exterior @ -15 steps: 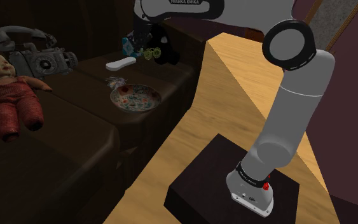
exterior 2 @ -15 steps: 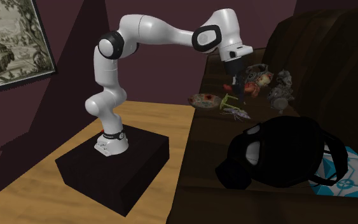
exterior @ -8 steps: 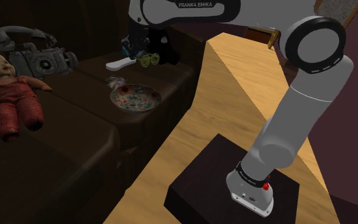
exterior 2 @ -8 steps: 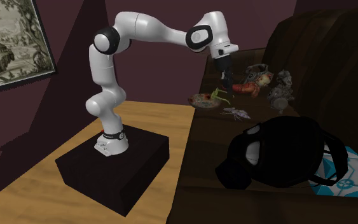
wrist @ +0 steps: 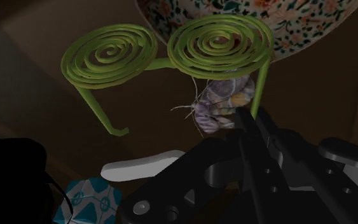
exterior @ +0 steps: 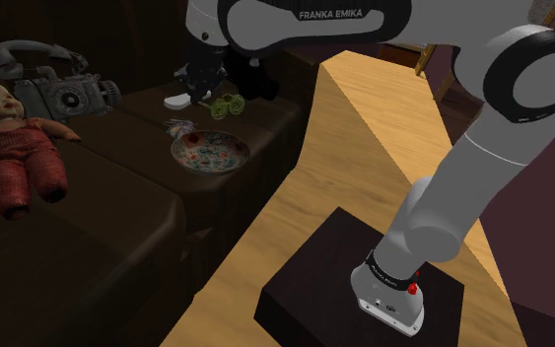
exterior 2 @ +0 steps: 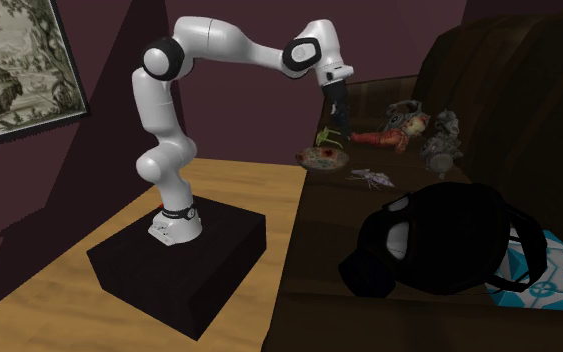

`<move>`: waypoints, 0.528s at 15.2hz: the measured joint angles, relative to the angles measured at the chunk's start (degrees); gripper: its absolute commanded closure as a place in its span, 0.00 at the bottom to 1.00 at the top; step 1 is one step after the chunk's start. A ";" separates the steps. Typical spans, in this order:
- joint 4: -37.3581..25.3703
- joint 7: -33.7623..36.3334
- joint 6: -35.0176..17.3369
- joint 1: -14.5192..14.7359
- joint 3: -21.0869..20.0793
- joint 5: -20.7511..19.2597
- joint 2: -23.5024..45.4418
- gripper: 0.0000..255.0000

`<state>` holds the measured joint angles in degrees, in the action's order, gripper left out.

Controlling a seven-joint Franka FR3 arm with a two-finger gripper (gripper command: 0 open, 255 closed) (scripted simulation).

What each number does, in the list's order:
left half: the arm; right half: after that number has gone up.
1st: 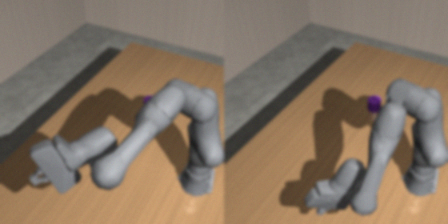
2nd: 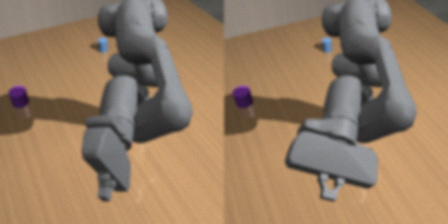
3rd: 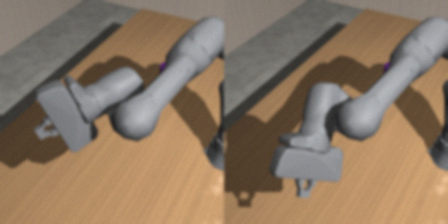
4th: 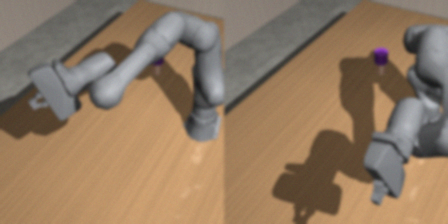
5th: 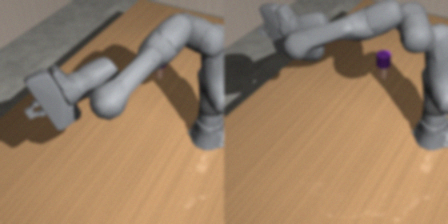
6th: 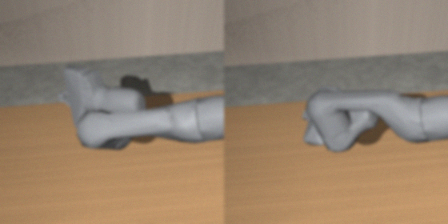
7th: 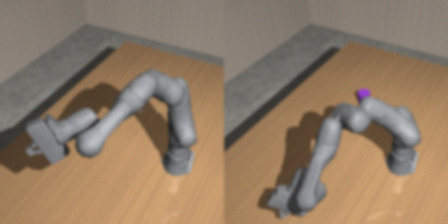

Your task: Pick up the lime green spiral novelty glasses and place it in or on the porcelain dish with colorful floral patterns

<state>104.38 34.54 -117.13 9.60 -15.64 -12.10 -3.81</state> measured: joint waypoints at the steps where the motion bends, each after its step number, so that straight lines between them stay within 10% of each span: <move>1: 0.01 1.39 0.10 0.57 -0.71 -0.39 0.13 1.00; 8: 3.78 7.70 -0.27 3.10 -3.86 -1.23 -2.03 1.00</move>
<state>108.17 42.23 -117.40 12.70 -19.50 -13.33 -5.85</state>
